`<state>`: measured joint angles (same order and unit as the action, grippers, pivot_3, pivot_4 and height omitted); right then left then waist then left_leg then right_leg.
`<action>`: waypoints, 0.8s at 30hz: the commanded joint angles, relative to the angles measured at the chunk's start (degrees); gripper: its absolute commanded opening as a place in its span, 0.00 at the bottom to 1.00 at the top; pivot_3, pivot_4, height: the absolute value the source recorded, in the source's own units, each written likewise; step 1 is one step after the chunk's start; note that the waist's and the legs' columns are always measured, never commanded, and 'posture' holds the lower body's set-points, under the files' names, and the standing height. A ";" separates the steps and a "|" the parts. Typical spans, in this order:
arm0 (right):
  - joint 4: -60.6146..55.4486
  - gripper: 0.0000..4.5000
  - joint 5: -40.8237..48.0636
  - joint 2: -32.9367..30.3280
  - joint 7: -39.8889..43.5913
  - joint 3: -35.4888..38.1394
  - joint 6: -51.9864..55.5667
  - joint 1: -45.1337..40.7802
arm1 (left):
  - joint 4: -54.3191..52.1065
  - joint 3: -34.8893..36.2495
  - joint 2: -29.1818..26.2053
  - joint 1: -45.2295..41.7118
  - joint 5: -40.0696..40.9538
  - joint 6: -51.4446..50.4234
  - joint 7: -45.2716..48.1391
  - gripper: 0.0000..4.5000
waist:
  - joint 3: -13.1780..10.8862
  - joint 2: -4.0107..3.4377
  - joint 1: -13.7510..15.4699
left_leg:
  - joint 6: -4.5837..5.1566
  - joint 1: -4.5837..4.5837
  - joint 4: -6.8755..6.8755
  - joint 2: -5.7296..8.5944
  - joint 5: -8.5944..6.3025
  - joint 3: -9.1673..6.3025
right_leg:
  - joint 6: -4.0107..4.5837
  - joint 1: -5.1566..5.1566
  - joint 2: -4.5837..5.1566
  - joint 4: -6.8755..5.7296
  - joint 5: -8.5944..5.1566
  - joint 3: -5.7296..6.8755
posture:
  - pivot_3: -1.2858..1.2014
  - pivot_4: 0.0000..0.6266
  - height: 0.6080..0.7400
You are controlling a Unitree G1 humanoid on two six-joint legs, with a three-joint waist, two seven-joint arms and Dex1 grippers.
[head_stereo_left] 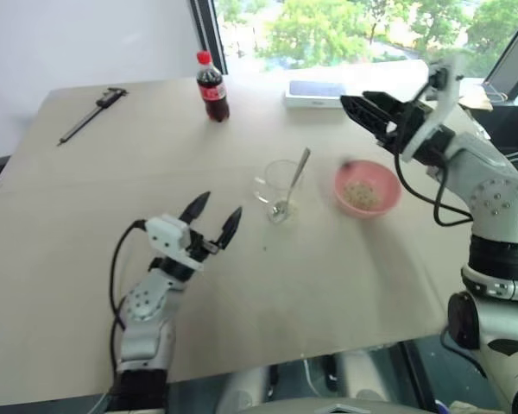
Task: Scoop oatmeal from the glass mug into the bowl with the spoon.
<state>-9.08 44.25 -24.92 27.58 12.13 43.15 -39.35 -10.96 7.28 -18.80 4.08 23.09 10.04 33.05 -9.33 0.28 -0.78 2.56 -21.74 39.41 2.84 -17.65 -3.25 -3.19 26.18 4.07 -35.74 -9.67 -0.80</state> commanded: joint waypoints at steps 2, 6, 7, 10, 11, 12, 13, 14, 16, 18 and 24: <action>-3.38 0.81 -3.55 -3.62 8.54 2.72 -10.36 10.35 | -11.36 3.04 -3.54 7.44 2.84 -5.79 -0.57 0.84 | 0.00 0.00 0.02 | 0.00 0.01 0.00 0.00 0.00 0.01 | 0.00 -0.02 0.00 0.05 0.00 -0.01 | 0.52 0.24 1.00; -5.45 0.81 -2.82 -6.85 19.27 5.53 -16.41 23.67 | -16.25 5.98 -5.18 14.42 3.48 -8.47 -1.30 0.84 | 0.00 0.00 0.16 | 0.06 0.10 -0.01 0.00 -0.04 0.05 | 0.00 -0.11 -0.02 0.03 -0.01 -0.03 | 0.52 0.24 1.00; -6.18 0.81 -3.11 -8.59 23.20 5.44 -17.71 27.67 | -17.17 6.56 -5.49 16.12 3.25 -9.08 -1.38 0.84 | -0.01 0.00 0.33 | 0.08 0.17 0.00 -0.02 -0.05 0.01 | 0.00 -0.22 -0.02 0.06 -0.02 0.01 | 0.52 0.24 1.00; -6.82 0.81 -4.06 -12.30 31.65 5.50 -21.24 37.64 | -18.91 7.50 -6.22 20.40 2.34 -11.14 -1.86 0.84 | -0.03 0.00 0.32 | 0.10 0.41 -0.04 -0.04 -0.07 -0.01 | -0.01 -0.56 -0.03 0.19 -0.04 0.06 | 0.52 0.24 1.00; -6.03 0.81 -6.00 -13.11 32.71 5.06 -22.92 41.03 | -19.09 7.30 -6.48 21.93 1.35 -11.27 -1.76 0.84 | -0.05 0.03 0.31 | 0.15 0.50 -0.04 -0.04 -0.09 0.02 | -0.02 -0.66 -0.03 0.20 -0.06 0.05 | 0.52 0.24 1.00; -5.13 0.81 -7.08 -13.46 33.84 4.75 -24.11 43.67 | -19.19 7.18 -6.45 23.15 0.95 -11.35 -1.67 0.84 | -0.05 0.04 0.30 | 0.18 0.71 -0.04 -0.06 -0.11 0.05 | 0.01 -0.84 -0.04 0.22 -0.09 0.04 | 0.52 0.24 1.00; -4.13 0.81 -7.58 -13.58 34.33 4.55 -24.55 45.50 | -19.31 7.04 -6.39 24.33 1.29 -11.30 -1.08 0.84 | -0.06 0.06 0.25 | 0.23 0.92 -0.06 -0.08 -0.15 0.09 | 0.08 -1.03 -0.04 0.26 -0.20 0.02 | 0.52 0.24 1.00; -2.56 0.81 -8.13 -13.03 34.02 4.59 -25.37 46.44 | -19.21 6.96 -6.26 25.51 1.48 -10.71 -0.29 0.84 | -0.07 0.07 0.08 | 0.27 1.10 -0.07 -0.12 -0.18 0.10 | -0.09 -1.21 -0.06 0.31 -0.38 0.03 | 0.52 0.24 1.00; 0.78 0.86 -9.96 -12.39 34.14 4.49 -27.95 47.14 | -18.83 7.12 -5.76 27.12 1.88 -9.82 0.55 0.93 | -0.16 0.17 -0.21 | 0.29 1.25 -0.06 -0.20 -0.19 0.24 | -0.15 -1.33 -0.11 0.38 -0.43 -0.08 | 0.52 0.24 1.00; 2.97 0.98 -11.67 -12.15 34.92 4.14 -30.59 47.63 | -18.36 7.30 -5.44 27.90 1.26 -9.25 0.69 1.00 | -0.21 0.28 -0.08 | 0.29 1.47 -0.05 -0.21 -0.19 0.39 | -0.16 -1.49 -0.09 0.35 -0.42 -0.17 | 0.52 0.24 1.00; 7.45 0.98 -18.13 -10.01 33.33 2.74 -39.83 48.13 | -15.88 5.78 -4.88 30.21 -8.15 -8.03 -3.01 1.00 | -0.24 0.33 0.08 | 0.28 1.69 -0.11 -0.30 -0.20 0.39 | -0.16 -1.67 -0.17 0.35 -0.44 -0.14 | 0.52 0.24 1.00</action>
<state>-1.30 27.01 -35.07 60.89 14.65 5.96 8.65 -26.60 13.28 -24.01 33.49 17.65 0.40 31.09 -9.57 0.61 -0.70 2.83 -20.04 39.28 2.55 -17.86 -2.83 -3.35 24.52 3.90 -35.39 -10.11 -0.96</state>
